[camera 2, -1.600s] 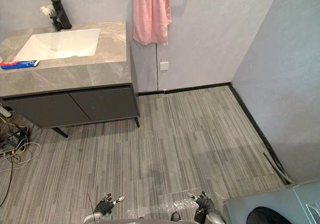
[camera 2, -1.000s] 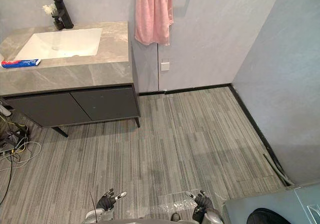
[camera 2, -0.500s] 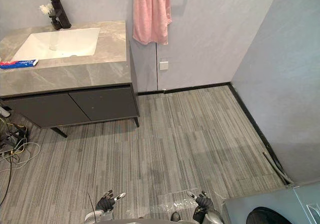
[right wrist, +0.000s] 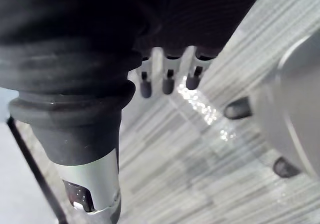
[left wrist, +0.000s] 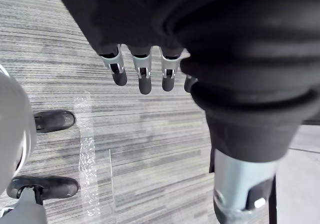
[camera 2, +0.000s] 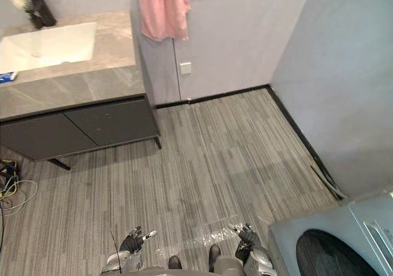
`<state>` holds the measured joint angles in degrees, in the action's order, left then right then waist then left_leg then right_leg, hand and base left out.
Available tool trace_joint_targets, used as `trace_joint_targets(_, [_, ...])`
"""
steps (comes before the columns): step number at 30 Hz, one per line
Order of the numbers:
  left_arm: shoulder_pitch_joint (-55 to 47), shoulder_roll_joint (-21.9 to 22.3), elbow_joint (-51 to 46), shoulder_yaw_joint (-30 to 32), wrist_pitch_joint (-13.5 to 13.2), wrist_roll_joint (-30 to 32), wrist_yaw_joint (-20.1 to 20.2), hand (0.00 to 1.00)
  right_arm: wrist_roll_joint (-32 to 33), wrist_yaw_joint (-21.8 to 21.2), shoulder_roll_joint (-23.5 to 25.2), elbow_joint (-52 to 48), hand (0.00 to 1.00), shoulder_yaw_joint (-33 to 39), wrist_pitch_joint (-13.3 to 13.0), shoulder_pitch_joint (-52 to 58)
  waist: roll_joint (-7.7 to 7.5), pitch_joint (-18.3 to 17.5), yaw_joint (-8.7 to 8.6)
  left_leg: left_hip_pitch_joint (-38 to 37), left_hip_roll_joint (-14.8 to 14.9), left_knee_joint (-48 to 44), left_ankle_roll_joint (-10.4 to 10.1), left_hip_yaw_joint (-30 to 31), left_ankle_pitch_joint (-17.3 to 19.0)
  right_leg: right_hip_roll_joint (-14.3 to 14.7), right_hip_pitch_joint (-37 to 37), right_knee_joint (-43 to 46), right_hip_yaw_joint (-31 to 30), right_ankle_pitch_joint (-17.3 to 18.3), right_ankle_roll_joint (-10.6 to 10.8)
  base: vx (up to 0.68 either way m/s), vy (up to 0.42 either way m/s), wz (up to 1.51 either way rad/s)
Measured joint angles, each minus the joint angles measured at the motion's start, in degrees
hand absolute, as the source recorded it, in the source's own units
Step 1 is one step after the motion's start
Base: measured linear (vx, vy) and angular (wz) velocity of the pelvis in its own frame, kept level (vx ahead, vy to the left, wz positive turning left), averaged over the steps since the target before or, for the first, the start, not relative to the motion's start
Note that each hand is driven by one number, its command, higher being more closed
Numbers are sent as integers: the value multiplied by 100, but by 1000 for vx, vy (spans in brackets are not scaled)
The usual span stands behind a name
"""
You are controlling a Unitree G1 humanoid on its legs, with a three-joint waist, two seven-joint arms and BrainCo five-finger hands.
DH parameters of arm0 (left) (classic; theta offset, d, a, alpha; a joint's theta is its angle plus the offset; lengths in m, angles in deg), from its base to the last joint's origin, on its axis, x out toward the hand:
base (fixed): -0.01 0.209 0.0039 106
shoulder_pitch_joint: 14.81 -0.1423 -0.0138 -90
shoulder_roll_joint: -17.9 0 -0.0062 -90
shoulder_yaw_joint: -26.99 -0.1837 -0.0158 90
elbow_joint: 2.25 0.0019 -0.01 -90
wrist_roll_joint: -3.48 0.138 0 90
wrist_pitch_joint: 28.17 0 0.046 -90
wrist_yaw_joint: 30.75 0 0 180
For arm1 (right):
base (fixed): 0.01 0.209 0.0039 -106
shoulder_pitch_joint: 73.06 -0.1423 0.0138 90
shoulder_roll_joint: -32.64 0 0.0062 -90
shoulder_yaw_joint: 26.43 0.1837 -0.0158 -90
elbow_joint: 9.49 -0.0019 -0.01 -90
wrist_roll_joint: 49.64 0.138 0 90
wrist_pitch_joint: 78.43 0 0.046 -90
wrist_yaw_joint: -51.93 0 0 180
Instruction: Organize washtable
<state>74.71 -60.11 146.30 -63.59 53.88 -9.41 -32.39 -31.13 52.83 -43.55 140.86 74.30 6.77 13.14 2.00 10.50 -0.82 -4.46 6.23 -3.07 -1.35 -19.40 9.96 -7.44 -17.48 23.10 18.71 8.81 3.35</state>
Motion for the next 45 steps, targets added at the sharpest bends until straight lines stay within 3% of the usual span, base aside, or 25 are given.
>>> trace_joint_targets(2, [47,-84,2,8,1,-1,-4,0,6,2,-27,1,0,0,-6,-35,-8,29,-7,-69,292,-13,-173,-10,101,-219,-200,-533,287,-219,101,273,-151,-11])
trace_joint_targets(5, [212,-147,111,26,14,2,-1,0,-20,-1,-29,-9,0,-6,9,31,-274,163,-20,-500,405,8,-603,66,345,-627,-241,-1440,463,-787,378,413,-248,-3])
trace_joint_targets(6, [278,-129,160,31,17,4,2,0,-74,-5,-71,-62,0,-6,11,164,-285,140,-103,-618,513,30,-693,101,443,-659,-242,-1456,416,-848,353,620,-429,45])
trace_joint_targets(7, [248,-78,165,89,15,2,5,0,-134,-15,-165,-92,0,-21,57,249,-95,45,-231,-727,794,-96,-882,213,450,-500,-255,-1090,363,-1094,252,583,-373,53])
trace_joint_targets(9, [252,60,115,267,-4,-31,12,0,-131,-21,-298,-26,0,-14,82,301,54,32,-172,-218,1325,-1447,-809,298,215,-182,-209,-697,342,-1224,-208,607,-430,20])
trace_joint_targets(10, [217,177,42,405,4,-142,7,0,-147,-27,-343,-17,0,-78,88,299,149,17,-112,141,1618,-2324,-488,376,-189,-18,-32,-652,431,-1019,-341,710,-528,-13])
trace_joint_targets(11, [59,268,-19,533,4,-402,10,0,-160,-36,-383,-9,0,-275,87,307,187,21,-102,490,1914,-3330,-178,518,-1261,144,382,-724,462,-756,-473,738,-450,-34])
trace_joint_targets(13, [-75,343,-71,537,4,-695,5,0,-153,-52,-381,21,0,-454,70,266,161,45,44,939,2099,-4860,-324,804,-1264,446,943,-1075,277,-651,-565,713,-403,-73])
trace_joint_targets(14, [-93,337,-172,586,-4,-908,2,0,-133,-63,-382,133,0,-502,57,138,213,16,217,1302,2015,-5952,-471,975,-755,659,1465,-1406,-23,-626,-604,647,-329,-99])
trace_joint_targets(16, [-81,324,-305,606,-21,-1034,-7,0,-135,-68,-375,159,0,-516,66,58,132,52,333,1598,1865,-6265,-506,842,-423,761,1961,-1686,-319,-590,-660,691,-248,-88])
trace_joint_targets(20, [-127,361,-560,846,-78,-1301,4,0,-231,-94,-333,166,0,-725,70,-167,26,115,509,2448,1507,-5061,-368,407,-14,714,2898,-2092,-832,-496,-710,570,-6,-80])
trace_joint_targets(22, [-200,333,-643,971,-137,-1384,-4,0,-294,-106,-261,103,0,-727,65,-79,-120,120,502,2555,881,-2574,-227,260,-297,435,3438,-2091,-761,-187,-270,581,178,-42])
trace_joint_targets(23, [-240,352,-647,967,-137,-1395,-7,0,-299,-106,-289,89,0,-729,62,-37,-48,62,497,2524,762,-1873,-150,290,-676,461,3505,-2099,-765,-87,-189,688,282,-38])
trace_joint_targets(24, [-345,436,-639,968,-141,-1407,-9,0,-333,-100,-404,63,0,-728,51,53,215,-80,535,2554,642,-932,179,609,-2013,575,3714,-2104,-812,181,-4,462,201,-9])
trace_joint_targets(25, [-241,295,-615,980,-135,-1420,-46,0,-334,-87,-233,88,0,-792,49,8,-178,-109,499,2615,331,-959,214,527,-1813,313,3726,-2155,-690,305,10,634,237,14])
trace_joint_targets(27, [-115,191,-612,1037,-151,-1420,-99,0,-338,-105,-208,116,0,-853,33,-57,-333,-135,533,2763,146,-1075,354,562,-1702,321,3658,-2218,-747,62,-146,435,105,36])
trace_joint_targets(29, [-164,218,-496,1275,-135,-1417,-98,0,-343,-110,-179,116,0,-862,24,-154,-346,-124,630,2662,54,-1385,488,493,-1491,183,3810,-2174,-878,-487,185,426,126,15])
trace_joint_targets(33, [-756,86,-493,1700,-130,-1341,-100,0,-384,-126,-84,146,0,-817,-8,-116,-443,-286,792,2379,44,-2242,429,508,-336,-72,3123,108,-1386,-804,344,411,121,-5])
trace_joint_targets(34, [-804,74,-475,1693,-120,-1339,-101,0,-382,-125,-84,154,0,-801,-8,-101,-473,-293,781,2355,13,-2298,448,521,-220,-98,2922,570,-1445,-937,565,399,114,36])
trace_joint_targets(35, [-855,65,-424,1672,-100,-1326,-105,0,-316,-122,-70,166,0,-674,-6,-28,-520,-310,734,2260,-139,-2352,542,601,-2,-165,2511,1488,-1728,-1433,1215,374,73,54])
trace_joint_targets(37, [-788,59,-401,1577,-84,-1283,-105,0,-208,-120,-76,175,0,-608,-4,-34,-469,-267,633,1929,-303,-2273,602,781,252,-317,1660,3066,-1738,-673,1027,405,76,50])
trace_joint_targets(38, [-752,61,-402,1503,-85,-1286,-109,0,-200,-120,-71,152,0,-611,-6,-19,-366,-219,605,1582,-318,-2104,576,851,319,-536,1397,3292,-1319,-231,542,370,71,21])
trace_joint_targets(40, [-681,52,-446,1371,-89,-1286,-108,0,-156,-131,-57,60,0,-671,-13,112,-249,-212,531,1123,-327,-1785,554,1007,336,-694,1145,2979,-867,288,163,328,26,39])
trace_joint_targets(42, [-540,57,-580,1263,-147,-1289,-109,0,-103,-156,-59,-81,0,-668,-11,279,-181,-257,320,773,-324,-1376,413,1390,248,-495,887,1345,-943,553,209,354,-128,111])
trace_joint_targets(45, [-255,63,-624,1087,-203,-1302,-115,0,-48,-186,-74,-101,0,-601,-23,337,-363,-358,162,705,-279,-1184,30,1941,286,-163,674,-1368,-1832,-153,467,346,-290,114])
